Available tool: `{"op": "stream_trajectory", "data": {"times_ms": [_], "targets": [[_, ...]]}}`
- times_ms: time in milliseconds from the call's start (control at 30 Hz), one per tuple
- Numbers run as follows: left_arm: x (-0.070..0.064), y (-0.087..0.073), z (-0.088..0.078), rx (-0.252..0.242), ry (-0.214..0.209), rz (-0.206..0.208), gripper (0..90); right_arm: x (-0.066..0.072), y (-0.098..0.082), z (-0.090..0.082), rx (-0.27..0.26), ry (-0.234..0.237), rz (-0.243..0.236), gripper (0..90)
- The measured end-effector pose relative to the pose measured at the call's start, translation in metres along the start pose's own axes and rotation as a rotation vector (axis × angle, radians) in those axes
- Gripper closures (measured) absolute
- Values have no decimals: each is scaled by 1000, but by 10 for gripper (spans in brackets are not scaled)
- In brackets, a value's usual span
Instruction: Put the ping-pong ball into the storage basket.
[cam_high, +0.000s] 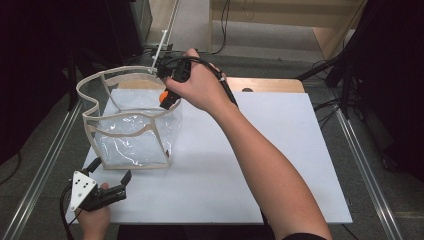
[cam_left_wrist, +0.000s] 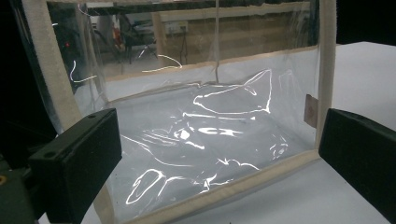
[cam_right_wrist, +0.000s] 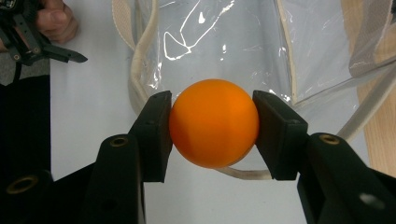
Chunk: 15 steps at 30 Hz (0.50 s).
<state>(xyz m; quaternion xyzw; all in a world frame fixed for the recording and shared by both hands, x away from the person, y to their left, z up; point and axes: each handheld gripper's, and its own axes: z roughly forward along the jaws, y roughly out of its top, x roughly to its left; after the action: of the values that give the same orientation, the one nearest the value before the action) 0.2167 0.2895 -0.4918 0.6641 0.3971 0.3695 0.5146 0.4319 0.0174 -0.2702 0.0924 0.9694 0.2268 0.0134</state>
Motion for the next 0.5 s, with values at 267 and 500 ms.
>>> {"op": "stream_trajectory", "data": {"times_ms": [267,500], "targets": [[0,0,0,0,-1,-1,0,0,3,4,4,-1,-2,482],[0,0,0,-1,-2,-4,0,1,4,6,7,-9,0,476]]}}
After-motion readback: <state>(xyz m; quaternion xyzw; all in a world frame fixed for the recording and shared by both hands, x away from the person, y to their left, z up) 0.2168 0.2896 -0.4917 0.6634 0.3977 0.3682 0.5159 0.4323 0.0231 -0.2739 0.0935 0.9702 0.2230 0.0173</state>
